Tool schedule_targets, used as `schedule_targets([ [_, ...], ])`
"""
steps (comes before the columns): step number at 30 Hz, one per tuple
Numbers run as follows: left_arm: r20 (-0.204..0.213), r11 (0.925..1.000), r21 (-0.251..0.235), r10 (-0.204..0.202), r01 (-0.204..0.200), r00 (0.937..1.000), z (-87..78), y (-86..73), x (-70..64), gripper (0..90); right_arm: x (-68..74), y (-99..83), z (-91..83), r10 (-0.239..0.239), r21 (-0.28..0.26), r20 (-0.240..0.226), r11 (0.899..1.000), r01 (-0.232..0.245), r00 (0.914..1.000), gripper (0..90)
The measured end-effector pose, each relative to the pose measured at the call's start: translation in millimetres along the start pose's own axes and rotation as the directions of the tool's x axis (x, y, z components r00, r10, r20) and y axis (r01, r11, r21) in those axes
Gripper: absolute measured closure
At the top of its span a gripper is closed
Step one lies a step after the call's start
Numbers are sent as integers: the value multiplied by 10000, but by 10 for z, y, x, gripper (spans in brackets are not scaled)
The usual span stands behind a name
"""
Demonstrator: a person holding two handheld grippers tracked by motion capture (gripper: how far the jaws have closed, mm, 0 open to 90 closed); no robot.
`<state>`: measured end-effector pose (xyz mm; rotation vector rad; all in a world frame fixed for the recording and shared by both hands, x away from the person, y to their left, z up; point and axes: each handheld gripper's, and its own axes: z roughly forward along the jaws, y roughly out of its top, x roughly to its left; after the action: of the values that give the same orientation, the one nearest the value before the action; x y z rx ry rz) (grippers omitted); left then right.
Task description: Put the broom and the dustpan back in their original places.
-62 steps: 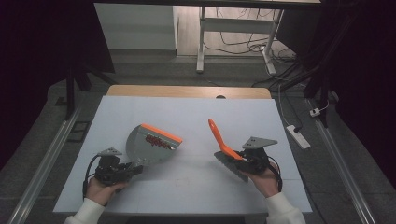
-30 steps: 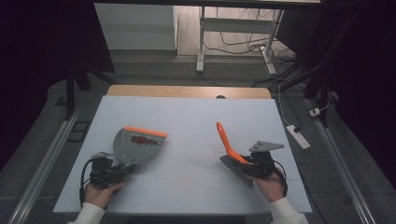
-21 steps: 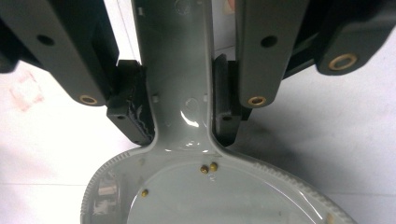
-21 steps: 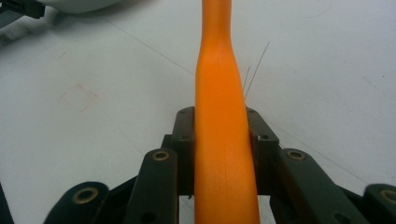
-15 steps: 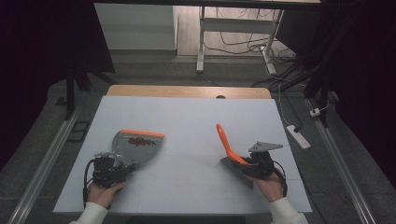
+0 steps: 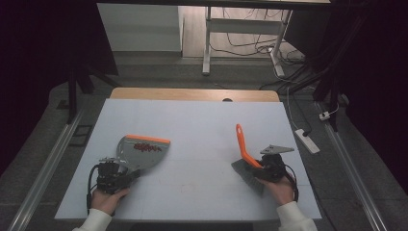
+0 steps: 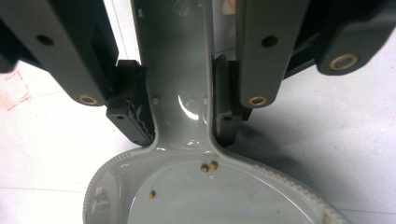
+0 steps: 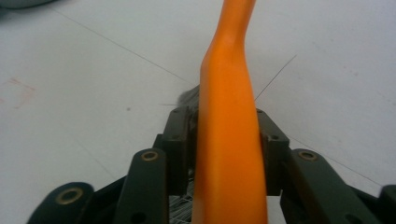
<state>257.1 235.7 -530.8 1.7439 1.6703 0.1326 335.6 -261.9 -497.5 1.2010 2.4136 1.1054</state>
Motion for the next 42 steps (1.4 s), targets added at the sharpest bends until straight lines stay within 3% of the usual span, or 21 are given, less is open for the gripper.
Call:
schedule_targets([
  [8,41,10000,-49,62,-62,10000,2,-9,1,587,-87,-11,52,26,213,134,9998,-29,9999,539],
  [13,133,9995,-244,198,-194,9997,-28,-12,8,449,-117,-16,78,128,396,188,9991,-136,9997,487],
  [18,-65,9982,-449,402,-405,9992,-85,-8,7,363,-146,-18,88,203,494,383,9985,-222,9991,448],
  [30,-39,9961,-749,458,-460,9989,-225,-32,25,322,-175,-27,94,316,542,718,9979,-355,9969,404],
  [34,-263,9904,-1140,759,-785,9968,-312,-21,-7,328,-190,-32,98,399,589,840,9973,-450,9957,389],
  [36,-231,9859,-1280,1058,-1079,9941,-343,-15,-35,340,-182,-28,86,320,507,1115,9980,-378,9933,386],
  [42,-208,9718,-1368,1912,-1923,9813,-369,6,-133,347,-178,-12,8,361,127,1147,9992,-378,9927,394],
])
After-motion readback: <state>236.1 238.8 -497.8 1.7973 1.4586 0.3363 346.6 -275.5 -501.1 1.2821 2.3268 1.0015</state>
